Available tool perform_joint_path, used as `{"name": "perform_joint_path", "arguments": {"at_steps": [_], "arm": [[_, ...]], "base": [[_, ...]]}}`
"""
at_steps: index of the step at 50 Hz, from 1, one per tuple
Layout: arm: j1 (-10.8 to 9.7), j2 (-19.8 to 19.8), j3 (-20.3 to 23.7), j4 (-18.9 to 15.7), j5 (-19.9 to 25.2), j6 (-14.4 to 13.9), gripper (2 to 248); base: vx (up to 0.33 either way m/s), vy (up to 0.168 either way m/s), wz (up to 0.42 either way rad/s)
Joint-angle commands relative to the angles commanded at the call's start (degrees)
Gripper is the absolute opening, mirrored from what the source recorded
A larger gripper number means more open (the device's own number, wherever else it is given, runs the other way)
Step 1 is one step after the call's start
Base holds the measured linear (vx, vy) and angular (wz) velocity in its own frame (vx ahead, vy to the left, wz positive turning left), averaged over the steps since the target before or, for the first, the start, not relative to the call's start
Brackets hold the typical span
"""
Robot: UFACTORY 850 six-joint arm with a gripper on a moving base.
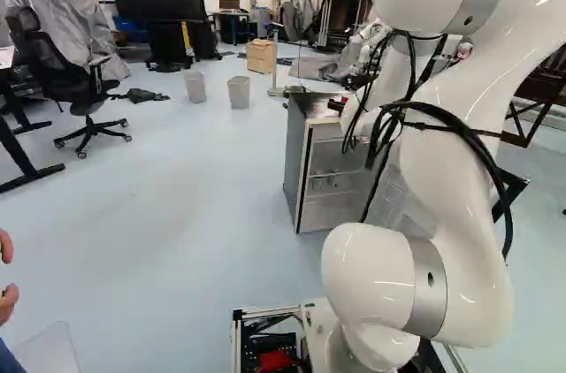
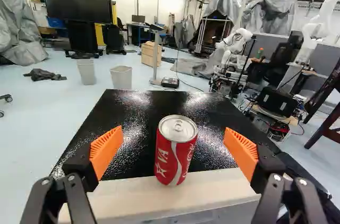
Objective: Grab a drink from the fridge
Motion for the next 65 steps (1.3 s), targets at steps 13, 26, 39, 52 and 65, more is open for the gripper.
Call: {"name": "perform_joint_path", "arguments": {"at_steps": [13,26,39,52,65], "arm": [[-1.2,2.8,3.5,0.0,0.0,0.0,247],[-3.4,4.4,5.5,0.0,0.0,0.0,247],[-5.8,4.8,6.0,0.0,0.0,0.0,247],[-8.1,5.7,5.9,0.0,-0.1,0.0,247],[-10.3,6.7,5.2,0.7,-3.7,0.0,247]], "base": [[0.0,0.0,0.0],[0.0,0.0,0.0],[0.0,0.0,0.0],[0.0,0.0,0.0],[0.0,0.0,0.0]]}}
